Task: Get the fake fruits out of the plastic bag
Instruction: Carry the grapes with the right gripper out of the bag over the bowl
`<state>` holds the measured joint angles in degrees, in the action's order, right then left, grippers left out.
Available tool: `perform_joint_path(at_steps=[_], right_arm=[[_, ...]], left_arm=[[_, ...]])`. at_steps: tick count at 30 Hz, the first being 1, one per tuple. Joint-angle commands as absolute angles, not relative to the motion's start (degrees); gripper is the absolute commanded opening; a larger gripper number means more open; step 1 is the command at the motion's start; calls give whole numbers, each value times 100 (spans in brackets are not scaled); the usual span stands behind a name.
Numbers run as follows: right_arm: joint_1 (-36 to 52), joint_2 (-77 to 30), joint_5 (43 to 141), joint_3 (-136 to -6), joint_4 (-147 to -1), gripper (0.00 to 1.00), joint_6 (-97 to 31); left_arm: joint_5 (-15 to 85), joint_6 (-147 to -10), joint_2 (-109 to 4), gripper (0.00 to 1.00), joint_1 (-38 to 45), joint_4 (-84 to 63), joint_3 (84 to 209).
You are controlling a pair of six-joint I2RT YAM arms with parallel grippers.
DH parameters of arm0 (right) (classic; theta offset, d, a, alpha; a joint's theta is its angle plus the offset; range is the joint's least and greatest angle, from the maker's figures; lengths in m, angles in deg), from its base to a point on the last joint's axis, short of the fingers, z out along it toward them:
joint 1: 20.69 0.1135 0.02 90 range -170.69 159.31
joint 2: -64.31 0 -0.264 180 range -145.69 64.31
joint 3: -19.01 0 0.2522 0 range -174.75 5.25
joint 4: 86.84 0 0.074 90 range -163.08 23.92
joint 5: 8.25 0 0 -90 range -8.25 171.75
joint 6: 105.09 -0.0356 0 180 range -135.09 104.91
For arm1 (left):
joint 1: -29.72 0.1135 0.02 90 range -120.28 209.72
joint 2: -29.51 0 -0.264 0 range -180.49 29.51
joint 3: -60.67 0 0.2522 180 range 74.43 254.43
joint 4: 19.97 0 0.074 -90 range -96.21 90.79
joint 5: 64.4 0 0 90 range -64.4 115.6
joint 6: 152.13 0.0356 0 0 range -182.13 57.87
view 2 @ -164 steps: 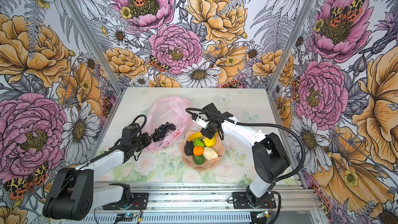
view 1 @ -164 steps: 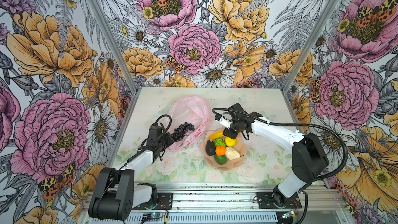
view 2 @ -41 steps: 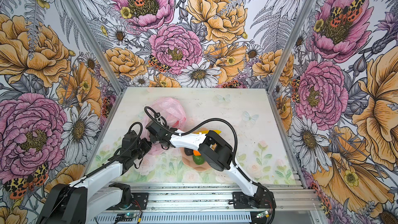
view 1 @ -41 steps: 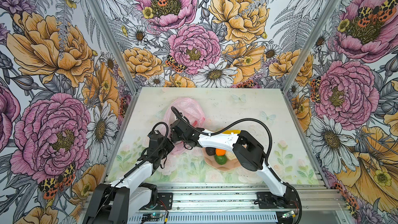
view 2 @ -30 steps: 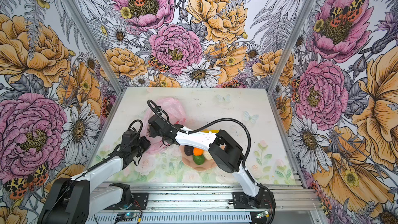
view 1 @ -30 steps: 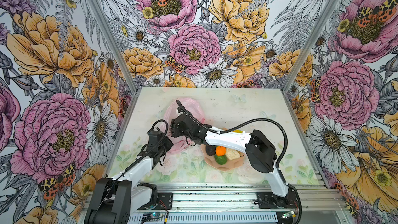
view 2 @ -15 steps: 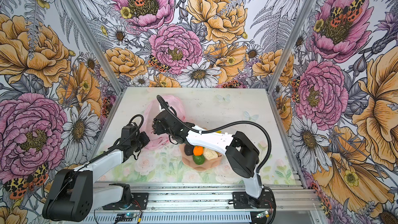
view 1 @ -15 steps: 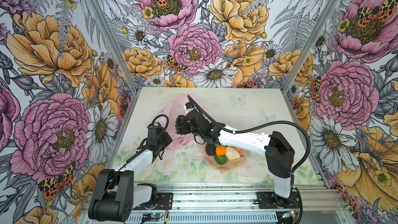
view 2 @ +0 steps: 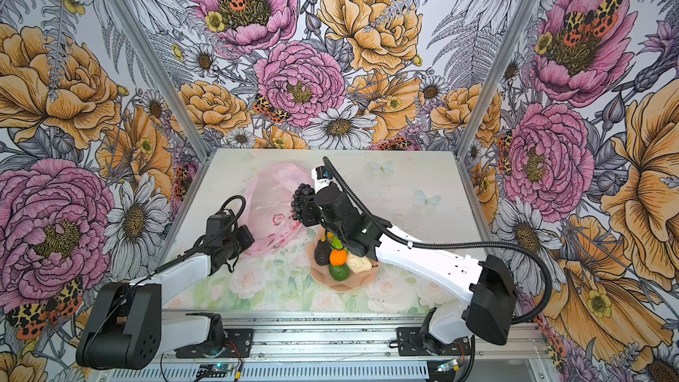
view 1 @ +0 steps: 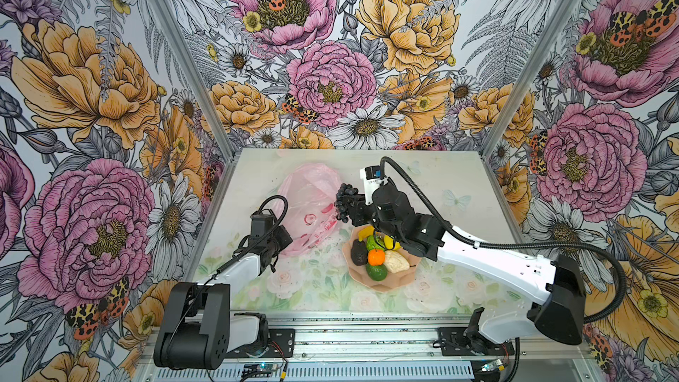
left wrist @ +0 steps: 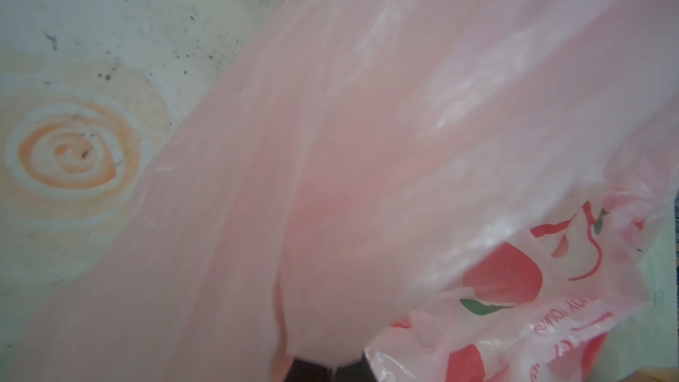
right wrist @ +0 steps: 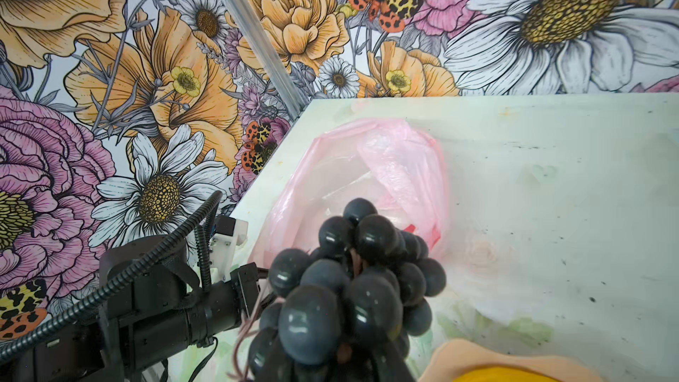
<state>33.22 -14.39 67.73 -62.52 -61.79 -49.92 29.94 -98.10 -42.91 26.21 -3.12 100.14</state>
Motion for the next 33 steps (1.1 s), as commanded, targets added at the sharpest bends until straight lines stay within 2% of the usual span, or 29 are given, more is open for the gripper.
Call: perform_joint_path(at_steps=[1,18,33], right_arm=[[3301,-791,6404,-5974,-5920,27,-4937],[3297,1470,5971,-4231,-4614,27,-5536],[3284,1845,5751,-3175,-4400,27,-5918]], left_arm=[[2997,-9699,-4184,0,2674,-533,10027],[2906,-9702,-4039,0,2681,-594,9940],[2770,-9691,-3868,0,2614,-631,9851]])
